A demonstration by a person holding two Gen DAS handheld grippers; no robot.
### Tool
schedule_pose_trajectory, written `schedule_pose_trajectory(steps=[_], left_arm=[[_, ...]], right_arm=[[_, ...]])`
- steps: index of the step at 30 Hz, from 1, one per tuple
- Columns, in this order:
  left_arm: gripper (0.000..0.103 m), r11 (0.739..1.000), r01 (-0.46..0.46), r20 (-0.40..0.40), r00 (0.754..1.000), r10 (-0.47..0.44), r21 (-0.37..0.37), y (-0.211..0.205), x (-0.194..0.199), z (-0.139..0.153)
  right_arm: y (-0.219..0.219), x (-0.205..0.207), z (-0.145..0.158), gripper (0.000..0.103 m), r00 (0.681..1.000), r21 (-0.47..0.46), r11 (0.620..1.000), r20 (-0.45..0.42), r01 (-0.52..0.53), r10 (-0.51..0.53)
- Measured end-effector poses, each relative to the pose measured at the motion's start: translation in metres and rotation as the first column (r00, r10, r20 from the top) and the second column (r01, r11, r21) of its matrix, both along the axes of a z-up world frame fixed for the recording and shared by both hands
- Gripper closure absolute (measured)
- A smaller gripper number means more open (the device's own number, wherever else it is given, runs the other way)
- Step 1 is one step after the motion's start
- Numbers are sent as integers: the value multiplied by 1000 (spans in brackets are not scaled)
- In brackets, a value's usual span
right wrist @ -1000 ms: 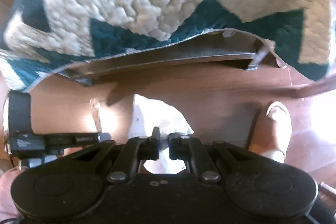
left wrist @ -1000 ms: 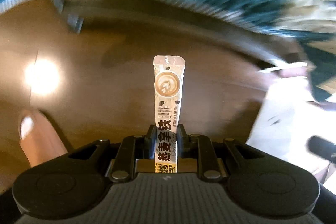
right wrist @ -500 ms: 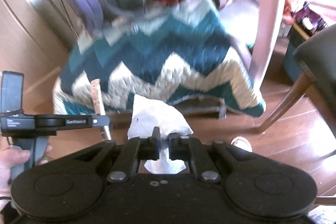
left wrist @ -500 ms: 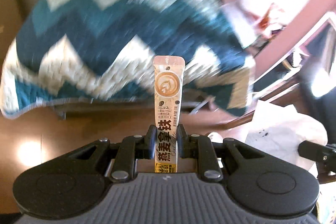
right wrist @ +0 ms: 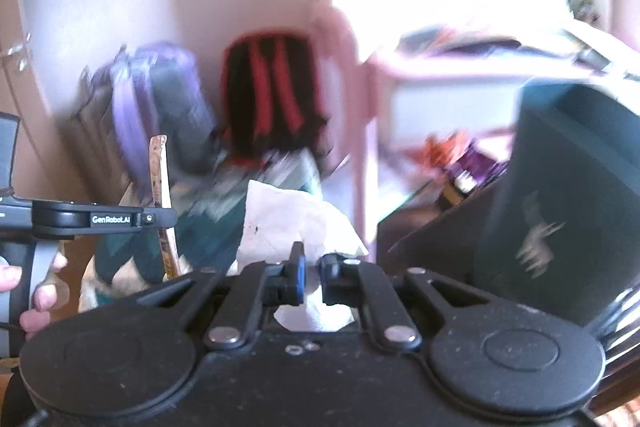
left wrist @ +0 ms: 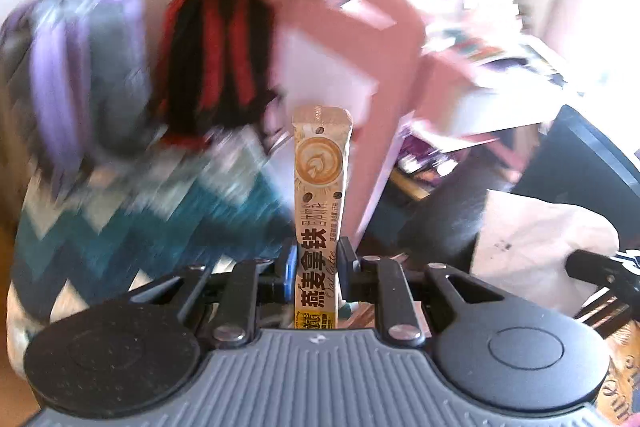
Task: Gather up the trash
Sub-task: 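Lift snack packet and tissue and carry both over the green bin, then open both tools over the green bin to drop packet and tissue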
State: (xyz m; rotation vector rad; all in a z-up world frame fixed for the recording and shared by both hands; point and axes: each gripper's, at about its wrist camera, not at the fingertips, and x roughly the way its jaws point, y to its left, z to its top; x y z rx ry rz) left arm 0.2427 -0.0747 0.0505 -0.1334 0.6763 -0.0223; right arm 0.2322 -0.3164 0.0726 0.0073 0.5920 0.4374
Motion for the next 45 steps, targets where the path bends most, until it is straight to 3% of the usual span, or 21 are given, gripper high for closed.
schedule_pose_trajectory(steps=[6, 10, 18, 20, 26, 29, 36, 41, 45], left_arm=[[84, 992, 122, 103, 987, -126, 45, -73, 17, 58], [84, 977, 205, 161, 964, -211, 53, -124, 31, 93], [84, 937, 342, 234, 907, -349, 69, -218, 62, 140], [84, 929, 369, 226, 902, -368, 36, -238, 75, 143], [84, 907, 419, 171, 891, -420, 43, -300, 114, 127], [83, 910, 411, 103, 904, -414, 48, -319, 133, 105], [83, 911, 409, -18, 912, -409, 50, -326, 154, 60], [83, 909, 412, -102, 908, -405, 57, -329, 167, 34], [82, 908, 416, -120, 905, -408, 55, -327, 169, 27]], right_arm=[[-48, -1, 46, 97, 985, -15, 993, 124, 119, -117], [-82, 7, 71, 97, 964, -40, 978, 178, 206, -196], [-148, 30, 91, 97, 922, -113, 927, 200, 358, -332], [-160, 42, 88, 97, 917, -137, 914, 184, 382, -355], [-185, 76, 71, 97, 909, -195, 888, 119, 416, -399], [-190, 89, 56, 97, 915, -205, 892, 65, 403, -398], [-187, 105, 31, 96, 919, -235, 895, -24, 378, -394], [-194, 110, 19, 84, 918, -183, 915, -103, 360, -382], [-193, 104, 16, 78, 921, -175, 917, -93, 359, -378]])
